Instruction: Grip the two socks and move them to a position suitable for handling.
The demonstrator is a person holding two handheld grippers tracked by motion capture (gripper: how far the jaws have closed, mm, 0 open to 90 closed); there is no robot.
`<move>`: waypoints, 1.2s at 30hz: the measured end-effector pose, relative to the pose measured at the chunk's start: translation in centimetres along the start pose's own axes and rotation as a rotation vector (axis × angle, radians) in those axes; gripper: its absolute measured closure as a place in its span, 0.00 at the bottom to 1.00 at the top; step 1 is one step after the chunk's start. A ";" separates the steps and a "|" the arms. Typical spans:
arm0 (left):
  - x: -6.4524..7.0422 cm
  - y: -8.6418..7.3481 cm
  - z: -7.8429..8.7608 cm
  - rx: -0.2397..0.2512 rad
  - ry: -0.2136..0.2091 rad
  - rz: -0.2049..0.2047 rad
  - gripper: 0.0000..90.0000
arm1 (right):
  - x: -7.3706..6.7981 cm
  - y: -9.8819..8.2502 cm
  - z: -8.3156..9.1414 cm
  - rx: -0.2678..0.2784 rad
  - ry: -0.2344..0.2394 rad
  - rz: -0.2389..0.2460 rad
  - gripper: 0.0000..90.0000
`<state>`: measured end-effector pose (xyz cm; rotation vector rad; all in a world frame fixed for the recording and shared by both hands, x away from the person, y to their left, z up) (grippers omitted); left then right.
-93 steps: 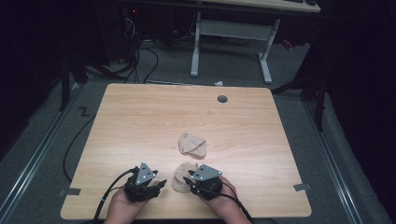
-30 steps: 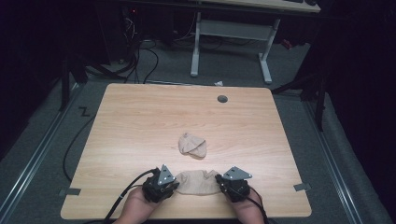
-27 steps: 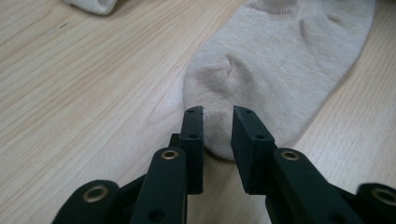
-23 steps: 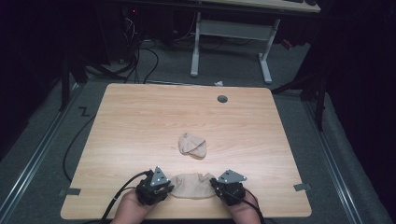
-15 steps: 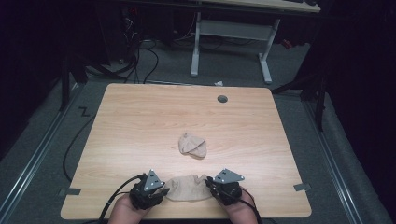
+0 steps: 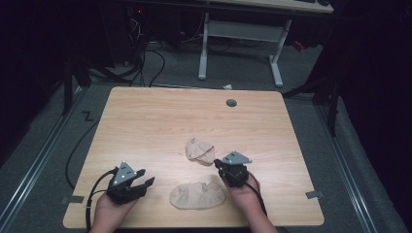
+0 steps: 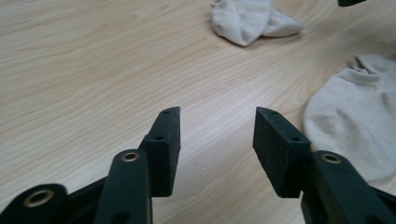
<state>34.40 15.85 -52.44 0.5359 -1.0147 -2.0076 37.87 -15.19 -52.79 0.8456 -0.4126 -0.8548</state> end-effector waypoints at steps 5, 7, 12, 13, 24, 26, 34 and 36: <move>-2.2 -0.9 0.1 -0.010 0.009 0.075 0.55 | 0.8 1.2 -3.7 -0.061 -0.004 0.021 1.00; -2.6 -1.0 0.1 -0.012 0.010 0.091 0.55 | 1.6 1.4 -5.2 -0.100 -0.011 0.013 1.00; -2.4 -1.1 0.1 -0.019 0.010 0.092 0.54 | 2.0 0.7 -6.0 -0.158 -0.017 0.018 1.00; -2.4 -1.1 0.1 -0.016 0.012 0.085 0.54 | 1.6 0.5 -5.7 -0.157 -0.006 0.027 1.00; -1.5 -0.9 -0.4 -0.030 0.003 0.059 0.54 | -2.6 -1.3 -3.1 -0.136 0.090 0.088 0.95; -1.4 -0.9 -0.5 -0.037 0.000 0.051 0.54 | -2.8 0.2 -2.8 -0.098 0.081 0.095 0.88; -1.6 -1.0 -0.5 -0.038 0.006 0.051 0.53 | -3.8 4.3 -6.1 -0.110 0.089 0.100 0.66; -1.7 -1.0 -0.4 -0.033 0.006 0.061 0.53 | -3.8 4.7 -7.5 -0.146 0.070 0.118 0.63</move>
Point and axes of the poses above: each handheld gripper's, and its own axes: z roughly backward along the jaws, y roughly out of its top, x roughly to its right, the point moved 5 cm from there along -z, roughly forward along the jaws, and after that the axes turned 6 degrees about y, right-handed, at the moved point
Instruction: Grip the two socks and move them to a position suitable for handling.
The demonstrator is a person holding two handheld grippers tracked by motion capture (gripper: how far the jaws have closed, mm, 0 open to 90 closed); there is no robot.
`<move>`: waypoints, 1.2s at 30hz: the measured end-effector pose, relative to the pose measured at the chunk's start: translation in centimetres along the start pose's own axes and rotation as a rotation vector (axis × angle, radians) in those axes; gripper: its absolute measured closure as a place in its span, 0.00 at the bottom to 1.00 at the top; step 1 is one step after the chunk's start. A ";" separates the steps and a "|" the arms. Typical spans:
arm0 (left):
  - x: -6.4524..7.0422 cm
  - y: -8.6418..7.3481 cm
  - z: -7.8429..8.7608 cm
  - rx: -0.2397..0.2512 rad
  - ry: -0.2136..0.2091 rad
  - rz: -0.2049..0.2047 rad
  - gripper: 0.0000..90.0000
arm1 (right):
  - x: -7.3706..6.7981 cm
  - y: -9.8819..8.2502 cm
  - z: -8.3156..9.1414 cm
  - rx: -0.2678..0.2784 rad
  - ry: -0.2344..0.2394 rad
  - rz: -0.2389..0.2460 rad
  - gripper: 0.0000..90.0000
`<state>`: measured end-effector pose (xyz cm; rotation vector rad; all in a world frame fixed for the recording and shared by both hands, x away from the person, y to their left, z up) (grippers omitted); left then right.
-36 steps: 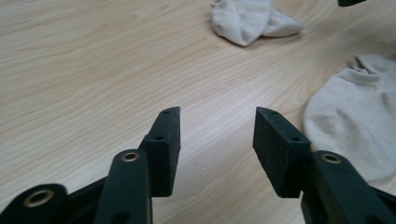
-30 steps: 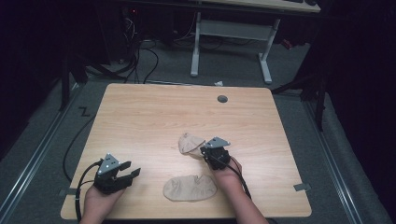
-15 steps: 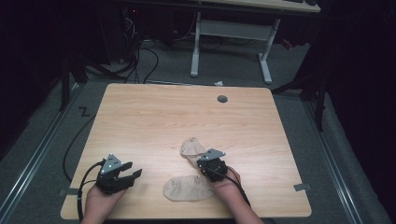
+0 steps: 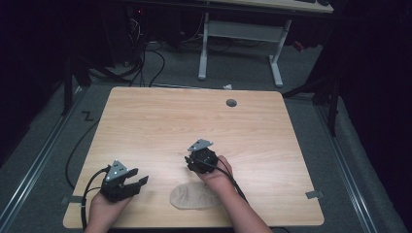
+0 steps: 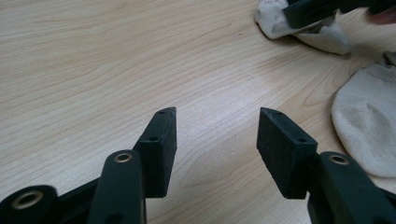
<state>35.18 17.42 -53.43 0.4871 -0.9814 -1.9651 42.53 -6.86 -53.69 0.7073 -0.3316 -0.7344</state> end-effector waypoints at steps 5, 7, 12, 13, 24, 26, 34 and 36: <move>-0.2 -0.2 0.2 0.000 0.000 0.006 0.53 | 0.6 -0.6 -2.2 -0.091 -0.035 -0.003 0.75; -0.1 -0.2 0.3 0.003 0.000 0.005 0.53 | 0.6 -0.5 -2.1 -0.086 -0.045 0.002 0.91; -0.1 -0.1 0.2 -0.001 -0.004 0.001 0.53 | 0.9 0.0 -0.9 -0.031 -0.059 -0.003 0.94; 0.0 -0.1 0.1 -0.003 -0.006 0.000 0.53 | 1.0 0.1 -0.4 -0.010 -0.059 -0.011 0.94; 1.1 0.1 -0.4 -0.012 -0.011 -0.043 0.53 | 3.9 -1.7 4.4 0.181 -0.066 -0.155 0.94; 1.2 0.1 -0.4 -0.014 -0.011 -0.046 0.53 | 4.3 -2.4 4.9 0.194 -0.069 -0.176 0.94; 1.2 -0.1 -0.7 -0.024 -0.009 -0.046 0.53 | 6.1 -5.2 6.8 0.221 -0.116 -0.220 0.93; 1.2 -0.1 -0.6 -0.022 -0.010 -0.044 0.53 | 6.2 -5.5 7.0 0.220 -0.122 -0.220 0.93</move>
Point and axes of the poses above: each handheld gripper's, and its own axes: z roughly backward along the jaws, y roughly out of its top, x roughly to its right, the point moved 5 cm from there along -z, roughly forward along the jaws, and after that the axes turned 6 degrees about y, right-handed, at the moved point
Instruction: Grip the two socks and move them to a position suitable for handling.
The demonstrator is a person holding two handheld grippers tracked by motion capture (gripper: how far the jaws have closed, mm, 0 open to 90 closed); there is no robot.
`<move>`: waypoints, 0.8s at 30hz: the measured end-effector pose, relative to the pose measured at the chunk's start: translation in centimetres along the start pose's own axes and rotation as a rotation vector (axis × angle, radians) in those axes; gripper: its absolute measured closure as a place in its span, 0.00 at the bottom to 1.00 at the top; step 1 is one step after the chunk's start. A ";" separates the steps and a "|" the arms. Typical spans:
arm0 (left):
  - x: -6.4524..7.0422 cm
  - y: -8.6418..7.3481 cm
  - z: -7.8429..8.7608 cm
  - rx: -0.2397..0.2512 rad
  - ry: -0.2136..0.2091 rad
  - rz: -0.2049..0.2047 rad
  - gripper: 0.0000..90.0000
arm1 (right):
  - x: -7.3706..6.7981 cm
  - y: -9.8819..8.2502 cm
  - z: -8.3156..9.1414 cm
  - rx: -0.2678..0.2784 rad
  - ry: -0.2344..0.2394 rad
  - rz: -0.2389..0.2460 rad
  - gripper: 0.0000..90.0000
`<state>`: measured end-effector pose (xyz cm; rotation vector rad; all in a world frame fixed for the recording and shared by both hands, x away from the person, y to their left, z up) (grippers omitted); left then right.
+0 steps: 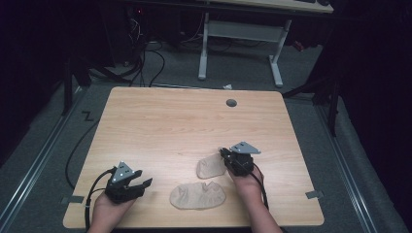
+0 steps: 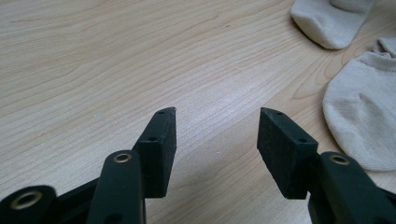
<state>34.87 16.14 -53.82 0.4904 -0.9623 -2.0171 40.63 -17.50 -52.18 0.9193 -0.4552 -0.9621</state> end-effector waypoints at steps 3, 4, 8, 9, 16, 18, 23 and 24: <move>0.0 0.0 0.0 -0.001 -0.001 0.000 0.53 | 0.8 -0.9 1.0 0.002 -0.020 -0.006 0.92; 0.0 0.0 0.0 -0.001 -0.002 0.002 0.53 | 1.0 -1.1 1.2 0.002 -0.024 -0.010 0.91; 0.2 0.0 0.0 -0.005 -0.004 -0.001 0.53 | 2.7 -2.6 2.5 -0.014 -0.060 -0.031 0.84; 0.2 0.0 0.0 -0.005 -0.004 -0.002 0.53 | 2.7 -2.6 2.5 -0.014 -0.060 -0.031 0.84; 0.4 0.0 -0.4 -0.015 -0.002 -0.008 0.53 | 3.3 -2.4 3.7 0.004 -0.097 0.015 0.79; 0.5 0.0 -0.3 -0.013 0.001 -0.013 0.53 | 3.0 -2.8 2.9 -0.046 -0.078 0.043 0.84; 0.4 -0.1 -0.3 -0.013 0.004 -0.016 0.53 | 3.7 -4.1 1.5 -0.136 -0.061 0.037 0.91; 0.4 -0.1 -0.3 -0.016 0.004 -0.018 0.53 | 3.8 -4.2 1.4 -0.143 -0.063 0.038 0.92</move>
Point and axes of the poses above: each handheld gripper's, and its own axes: z roughly backward along the jaws, y roughly out of its top, x roughly to its right, the point moved 5 cm from there along -z, roughly forward along the jaws, and after that the axes turned 6 degrees about y, right-handed, at the moved point
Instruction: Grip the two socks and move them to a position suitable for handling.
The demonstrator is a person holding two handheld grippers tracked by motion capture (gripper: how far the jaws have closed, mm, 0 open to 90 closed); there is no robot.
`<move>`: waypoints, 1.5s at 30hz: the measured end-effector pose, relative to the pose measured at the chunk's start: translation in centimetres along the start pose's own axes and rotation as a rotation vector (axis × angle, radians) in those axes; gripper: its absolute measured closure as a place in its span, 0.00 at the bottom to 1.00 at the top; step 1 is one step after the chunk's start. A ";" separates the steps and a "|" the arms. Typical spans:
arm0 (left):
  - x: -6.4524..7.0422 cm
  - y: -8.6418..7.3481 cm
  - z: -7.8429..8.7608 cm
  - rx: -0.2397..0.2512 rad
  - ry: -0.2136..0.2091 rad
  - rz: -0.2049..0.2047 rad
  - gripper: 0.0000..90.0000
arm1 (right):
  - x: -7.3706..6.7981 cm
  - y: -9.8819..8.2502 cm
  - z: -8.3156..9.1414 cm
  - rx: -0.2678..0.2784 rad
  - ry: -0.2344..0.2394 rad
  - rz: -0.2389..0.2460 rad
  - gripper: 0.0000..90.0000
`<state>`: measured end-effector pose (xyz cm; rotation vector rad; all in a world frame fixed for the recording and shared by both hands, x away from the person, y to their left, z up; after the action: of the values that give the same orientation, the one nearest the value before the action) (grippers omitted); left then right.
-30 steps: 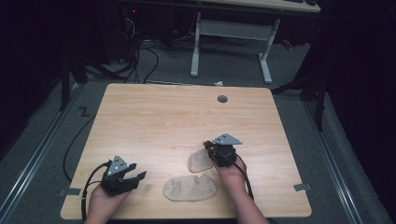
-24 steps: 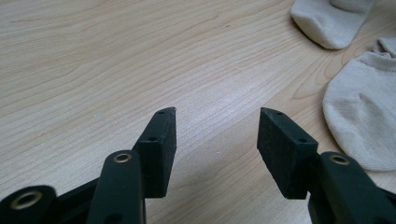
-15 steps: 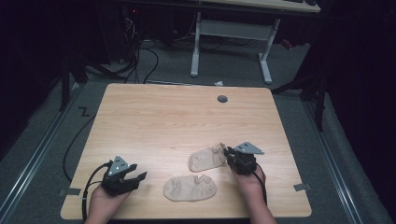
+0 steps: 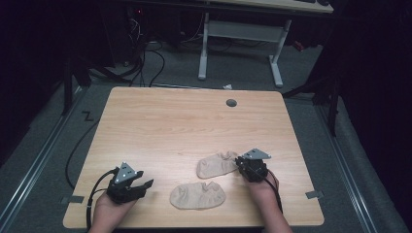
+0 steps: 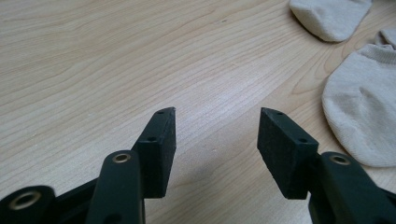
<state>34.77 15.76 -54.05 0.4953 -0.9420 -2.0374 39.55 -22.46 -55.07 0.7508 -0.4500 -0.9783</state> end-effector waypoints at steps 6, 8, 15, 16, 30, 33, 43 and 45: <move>-0.1 0.0 0.1 0.003 -0.002 0.002 0.53 | 0.0 -0.8 -0.4 -0.041 0.011 0.010 0.94; 0.0 0.0 0.1 0.000 -0.002 -0.002 0.53 | 0.0 -0.8 -0.5 -0.046 0.009 0.015 0.95; 0.1 0.0 0.0 0.001 -0.002 -0.001 0.53 | -0.1 -1.0 -0.3 -0.053 0.029 0.025 1.00; 0.1 0.0 0.0 0.001 -0.003 -0.001 0.53 | -0.2 -1.0 -0.3 -0.055 0.032 0.024 1.00; 0.1 0.0 -0.1 -0.003 -0.006 0.009 0.53 | -3.8 -0.7 -0.6 -0.057 0.121 0.079 1.00; 0.1 0.0 -0.1 -0.003 -0.005 0.011 0.53 | -4.8 -0.4 -0.9 -0.054 0.141 0.096 0.99; 0.3 -0.1 -0.2 -0.008 -0.009 0.010 0.53 | -6.2 0.4 -1.9 -0.050 0.176 0.119 0.98; 0.3 -0.1 -0.3 -0.011 -0.009 0.005 0.53 | -6.6 0.6 -2.2 -0.049 0.185 0.125 0.97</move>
<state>34.74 15.41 -54.30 0.4772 -0.9359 -2.0410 38.05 -15.78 -56.13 0.7527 -0.3072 -0.7923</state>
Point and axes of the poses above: each handheld gripper's, and its own axes: z roughly backward along the jaws, y roughly out of its top, x roughly to its right, the point moved 5 cm from there along -z, roughly forward along the jaws, and after that the axes turned 6 degrees about y, right-handed, at the moved point
